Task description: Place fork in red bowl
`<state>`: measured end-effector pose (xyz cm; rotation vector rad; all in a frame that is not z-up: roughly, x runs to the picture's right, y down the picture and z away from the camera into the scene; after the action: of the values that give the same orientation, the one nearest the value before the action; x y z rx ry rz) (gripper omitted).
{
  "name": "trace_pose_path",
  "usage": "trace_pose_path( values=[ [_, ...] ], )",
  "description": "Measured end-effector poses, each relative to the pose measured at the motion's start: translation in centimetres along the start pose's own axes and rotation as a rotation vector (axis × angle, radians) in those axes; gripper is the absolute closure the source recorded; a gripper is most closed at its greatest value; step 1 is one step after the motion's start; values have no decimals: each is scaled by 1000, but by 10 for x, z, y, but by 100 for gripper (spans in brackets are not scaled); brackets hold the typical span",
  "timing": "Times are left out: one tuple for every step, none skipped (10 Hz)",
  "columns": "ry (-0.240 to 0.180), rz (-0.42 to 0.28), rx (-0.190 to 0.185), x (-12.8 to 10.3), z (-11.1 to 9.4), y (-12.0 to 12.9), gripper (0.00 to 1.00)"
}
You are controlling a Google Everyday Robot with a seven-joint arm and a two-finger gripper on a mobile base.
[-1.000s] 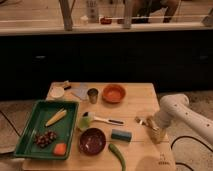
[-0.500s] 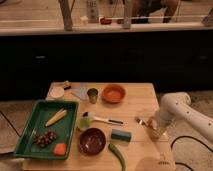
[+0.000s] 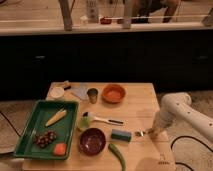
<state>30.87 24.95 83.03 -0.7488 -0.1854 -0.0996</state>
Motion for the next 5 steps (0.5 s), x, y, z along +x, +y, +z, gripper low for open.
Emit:
trace_pose_path(
  values=[
    [-17, -10, 23, -6, 1, 1, 100],
    [-24, -16, 30, -11, 2, 1, 100],
    [-26, -19, 28, -13, 2, 0, 100],
    [-28, -16, 29, -13, 2, 1, 100],
    [-28, -17, 29, -13, 1, 1, 100]
  ],
)
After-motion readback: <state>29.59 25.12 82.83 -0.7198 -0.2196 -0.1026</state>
